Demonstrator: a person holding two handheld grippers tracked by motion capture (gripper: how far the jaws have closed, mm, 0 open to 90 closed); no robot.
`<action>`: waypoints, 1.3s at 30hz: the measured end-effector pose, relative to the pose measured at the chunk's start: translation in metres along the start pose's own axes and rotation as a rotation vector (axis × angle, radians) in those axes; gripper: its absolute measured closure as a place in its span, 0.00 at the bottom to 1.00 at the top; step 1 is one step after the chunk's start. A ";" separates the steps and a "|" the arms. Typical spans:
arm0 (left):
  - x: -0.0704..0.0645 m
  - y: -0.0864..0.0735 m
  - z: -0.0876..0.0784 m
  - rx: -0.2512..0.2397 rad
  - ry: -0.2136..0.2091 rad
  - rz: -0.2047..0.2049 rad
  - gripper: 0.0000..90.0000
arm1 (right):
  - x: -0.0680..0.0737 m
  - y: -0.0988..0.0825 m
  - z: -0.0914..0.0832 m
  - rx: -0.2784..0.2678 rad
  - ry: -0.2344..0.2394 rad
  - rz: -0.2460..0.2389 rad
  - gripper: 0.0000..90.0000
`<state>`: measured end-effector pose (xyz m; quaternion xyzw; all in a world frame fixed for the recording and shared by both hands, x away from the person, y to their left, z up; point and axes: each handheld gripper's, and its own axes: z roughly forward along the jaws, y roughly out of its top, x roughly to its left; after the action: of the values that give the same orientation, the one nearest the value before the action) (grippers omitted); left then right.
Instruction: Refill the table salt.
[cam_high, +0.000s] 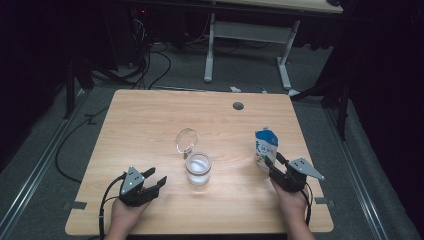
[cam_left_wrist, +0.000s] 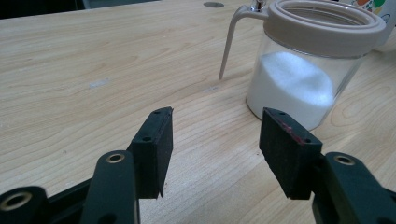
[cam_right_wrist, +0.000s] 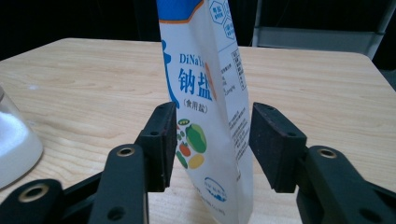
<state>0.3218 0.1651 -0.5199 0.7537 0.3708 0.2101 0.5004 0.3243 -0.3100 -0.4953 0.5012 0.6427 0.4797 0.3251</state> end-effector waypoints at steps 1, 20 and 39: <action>0.000 0.000 0.000 -0.001 0.001 0.001 0.50 | 0.000 -0.001 -0.001 0.000 -0.005 0.001 0.57; 0.001 -0.005 -0.001 0.007 0.042 -0.027 0.49 | 0.018 -0.016 -0.031 0.017 0.019 -0.029 0.59; 0.004 -0.004 -0.002 0.022 0.027 -0.095 0.49 | 0.067 -0.016 0.005 0.094 0.146 -0.100 0.69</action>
<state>0.3216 0.1698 -0.5234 0.7378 0.4152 0.1918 0.4964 0.3045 -0.2451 -0.5079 0.4471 0.7106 0.4674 0.2769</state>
